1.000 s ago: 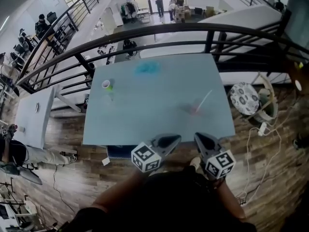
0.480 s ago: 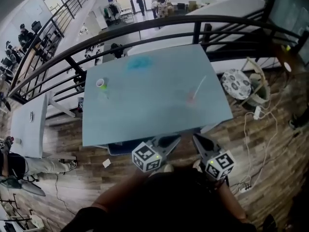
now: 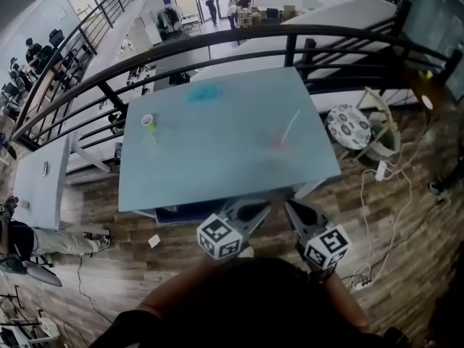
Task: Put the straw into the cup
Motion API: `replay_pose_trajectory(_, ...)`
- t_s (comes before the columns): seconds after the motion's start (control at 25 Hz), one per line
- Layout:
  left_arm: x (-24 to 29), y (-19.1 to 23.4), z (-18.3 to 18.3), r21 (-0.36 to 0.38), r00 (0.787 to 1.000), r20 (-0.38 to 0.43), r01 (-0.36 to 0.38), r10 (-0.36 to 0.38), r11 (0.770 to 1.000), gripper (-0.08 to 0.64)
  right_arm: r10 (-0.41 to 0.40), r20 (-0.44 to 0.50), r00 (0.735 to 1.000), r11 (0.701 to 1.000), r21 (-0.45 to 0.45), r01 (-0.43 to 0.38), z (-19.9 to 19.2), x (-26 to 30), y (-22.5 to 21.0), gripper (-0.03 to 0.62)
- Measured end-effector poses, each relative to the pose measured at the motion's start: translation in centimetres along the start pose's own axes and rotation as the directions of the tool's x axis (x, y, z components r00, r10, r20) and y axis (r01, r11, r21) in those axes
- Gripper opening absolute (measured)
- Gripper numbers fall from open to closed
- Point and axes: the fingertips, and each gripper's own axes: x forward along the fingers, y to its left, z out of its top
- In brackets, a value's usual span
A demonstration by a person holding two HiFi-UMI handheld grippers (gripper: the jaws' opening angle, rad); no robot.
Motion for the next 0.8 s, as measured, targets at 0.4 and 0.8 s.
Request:
replay_pose_trajectory(0.4, 2.4, -6.9, -2.5, -0.014, 1.0, -0.019, -0.024, 0.023, 1.0, 0.011, 0.042, -0.005, 0.999, 0.999, 0.016, -0.041, -1.6, -6.8, 0.0, 0.011)
replay_pose_trajectory(0.8, 3.7, -12.5, -5.9, -0.028, 0.998, -0.022, -0.051, 0.05, 0.998, 0.011, 0.078, -0.012, 0.997, 0.997, 0.005, -0.078, -4.3, -12.7, 0.2, 0.011)
